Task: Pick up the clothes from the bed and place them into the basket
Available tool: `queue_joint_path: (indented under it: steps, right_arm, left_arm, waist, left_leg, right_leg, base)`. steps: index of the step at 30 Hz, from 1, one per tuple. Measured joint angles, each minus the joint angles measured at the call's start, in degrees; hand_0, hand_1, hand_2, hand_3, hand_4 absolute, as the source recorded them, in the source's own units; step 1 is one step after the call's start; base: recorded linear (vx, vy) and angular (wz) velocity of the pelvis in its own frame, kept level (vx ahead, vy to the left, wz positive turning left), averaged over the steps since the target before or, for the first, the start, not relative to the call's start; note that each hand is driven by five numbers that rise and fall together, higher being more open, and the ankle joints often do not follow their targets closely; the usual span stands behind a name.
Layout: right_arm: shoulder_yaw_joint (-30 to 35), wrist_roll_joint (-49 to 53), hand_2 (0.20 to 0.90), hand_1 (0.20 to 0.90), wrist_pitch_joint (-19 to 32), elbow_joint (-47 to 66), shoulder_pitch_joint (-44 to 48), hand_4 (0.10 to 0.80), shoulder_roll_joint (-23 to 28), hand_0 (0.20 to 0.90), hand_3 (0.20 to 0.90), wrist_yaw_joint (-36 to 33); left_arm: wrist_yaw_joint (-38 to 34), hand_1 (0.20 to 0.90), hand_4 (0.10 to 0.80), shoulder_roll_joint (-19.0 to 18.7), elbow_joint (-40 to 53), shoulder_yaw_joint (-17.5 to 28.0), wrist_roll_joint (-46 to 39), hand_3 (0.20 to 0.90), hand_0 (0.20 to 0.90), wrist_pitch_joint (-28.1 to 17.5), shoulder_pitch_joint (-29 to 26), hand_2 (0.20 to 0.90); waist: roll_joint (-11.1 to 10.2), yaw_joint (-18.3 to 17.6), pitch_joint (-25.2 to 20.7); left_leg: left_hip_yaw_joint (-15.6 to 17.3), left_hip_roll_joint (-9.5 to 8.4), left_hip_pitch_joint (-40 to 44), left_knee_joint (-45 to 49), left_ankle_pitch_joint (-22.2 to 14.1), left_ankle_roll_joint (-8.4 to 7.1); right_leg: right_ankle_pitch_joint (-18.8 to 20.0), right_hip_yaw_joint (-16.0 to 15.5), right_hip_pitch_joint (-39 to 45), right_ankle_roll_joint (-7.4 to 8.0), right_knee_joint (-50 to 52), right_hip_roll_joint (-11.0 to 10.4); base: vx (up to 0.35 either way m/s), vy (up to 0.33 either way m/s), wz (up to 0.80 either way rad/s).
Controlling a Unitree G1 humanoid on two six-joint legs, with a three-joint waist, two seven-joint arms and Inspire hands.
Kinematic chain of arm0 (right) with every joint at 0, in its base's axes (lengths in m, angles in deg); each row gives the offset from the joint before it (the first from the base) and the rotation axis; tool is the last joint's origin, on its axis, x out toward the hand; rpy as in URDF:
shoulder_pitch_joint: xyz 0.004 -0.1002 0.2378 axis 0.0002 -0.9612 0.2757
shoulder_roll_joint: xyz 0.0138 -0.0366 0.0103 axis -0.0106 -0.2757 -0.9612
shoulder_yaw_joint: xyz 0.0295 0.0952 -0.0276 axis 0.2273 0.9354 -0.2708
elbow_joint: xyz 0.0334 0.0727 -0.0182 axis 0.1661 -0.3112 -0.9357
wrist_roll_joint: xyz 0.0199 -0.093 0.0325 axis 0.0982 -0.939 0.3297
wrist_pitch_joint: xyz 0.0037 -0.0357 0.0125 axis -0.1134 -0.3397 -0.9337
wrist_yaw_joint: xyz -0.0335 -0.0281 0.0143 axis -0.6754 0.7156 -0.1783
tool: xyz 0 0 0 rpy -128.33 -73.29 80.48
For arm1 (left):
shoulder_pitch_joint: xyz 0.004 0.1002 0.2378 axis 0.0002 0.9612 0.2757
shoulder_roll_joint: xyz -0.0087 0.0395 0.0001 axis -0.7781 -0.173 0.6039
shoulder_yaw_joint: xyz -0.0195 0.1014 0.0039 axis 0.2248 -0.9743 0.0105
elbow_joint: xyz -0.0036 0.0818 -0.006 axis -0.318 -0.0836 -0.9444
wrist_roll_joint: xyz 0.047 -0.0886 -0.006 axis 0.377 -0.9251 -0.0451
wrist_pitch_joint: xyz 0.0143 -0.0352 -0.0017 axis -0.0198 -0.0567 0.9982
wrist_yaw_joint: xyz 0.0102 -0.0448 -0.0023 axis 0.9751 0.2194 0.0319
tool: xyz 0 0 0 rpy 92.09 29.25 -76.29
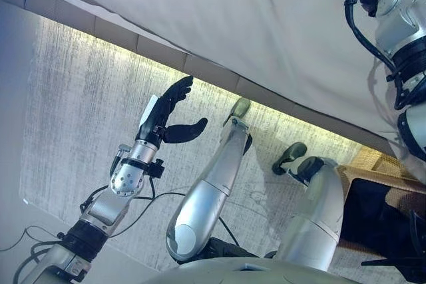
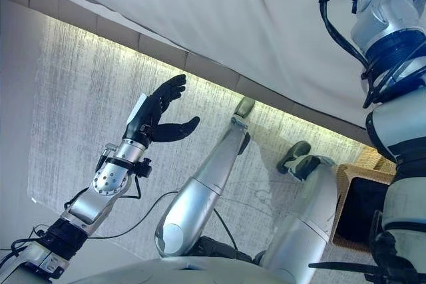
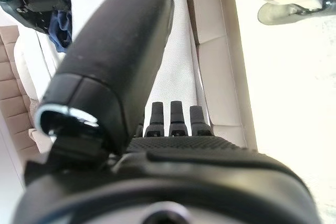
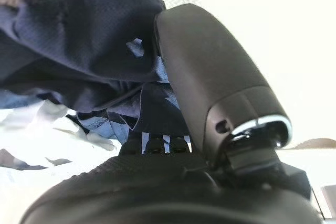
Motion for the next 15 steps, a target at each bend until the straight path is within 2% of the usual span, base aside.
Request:
queue_joint_path:
  steps: [1,2,3,9,12,15]
  right_arm:
    - [-0.43,0.05,0.768,0.768,-0.69,-0.16,0.71,0.646,0.03,0.768,0.746,0.5]
    - [-0.42,0.06,0.665,0.665,-1.31,-0.17,0.98,0.525,0.06,0.665,0.625,0.64]
    - [-0.41,0.12,0.3,0.3,-1.72,-0.32,0.99,0.1,0.09,0.3,0.2,0.51]
    - [-0.19,1.25,0.3,0.3,-1.58,-2.94,1.52,0.1,0.4,0.3,0.2,-3.32]
    - [-0.18,2.52,0.3,0.3,-0.82,-4.13,-0.16,0.1,0.41,0.3,0.2,-4.14]
    - [-0.12,6.12,0.3,0.3,0.9,-4.17,-3.55,0.1,0.4,0.3,0.2,-6.15]
  left_arm:
    - [-0.03,0.9,0.8,-0.48,0.13,0.12,-0.1,0.9,0.9,-0.01,0.19,0.9]
    - [-0.01,0.9,0.8,-0.77,0.13,0.22,-0.2,0.9,0.9,-0.01,0.33,0.9]
    - [0.02,0.9,0.8,-0.8,0.13,0.37,-0.54,0.9,0.9,-0.01,0.5,0.9]
    - [0.15,0.9,0.8,-0.91,1.05,1.09,-1.14,0.9,0.9,0.02,1.46,0.9]
    - [0.15,0.9,0.8,-0.96,1.06,1.03,-1.09,0.9,0.9,0.28,1.92,0.9]
    - [0.1,0.9,0.8,-1.1,1.07,1.07,-1.12,0.9,0.9,1.28,1.93,0.9]
  waist:
    - [0.0,0.02,0.0]
    - [0.0,0.06,0.0]
    - [0.0,0.16,0.0]
    - [0.0,0.38,0.0]
    - [0.0,0.14,0.0]
    - [0.0,-0.22,0.0]
  left_leg:
    - [0.02,0.05,-0.38,-0.01,0.0,0.0]
    - [0.24,0.14,-0.61,0.0,0.0,-0.01]
    - [0.76,0.45,-0.68,-0.01,0.0,-0.01]
    - [2.59,0.85,0.17,0.15,0.0,0.0]
    - [3.46,1.07,3.26,0.07,0.11,0.25]
    - [4.82,1.8,8.14,-0.75,-0.8,1.7]
  right_leg:
    - [0.0,0.01,-0.37,0.0,-0.01,0.02]
    - [0.0,0.1,-0.58,-0.01,-0.01,0.02]
    - [0.0,0.4,-0.65,0.0,-0.01,0.08]
    - [0.01,1.7,0.38,-0.01,-0.47,0.18]
    - [0.04,2.08,3.76,0.03,-1.58,0.21]
    - [0.19,2.41,8.94,0.02,-3.84,0.5]
  base:
    - [-0.039,0.013,0.02]
    - [-0.037,0.008,0.02]
    - [-0.034,0.005,0.0]
    - [-0.012,0.005,-0.01]
    - [0.018,0.014,-0.11]
    - [0.019,0.011,-0.19]
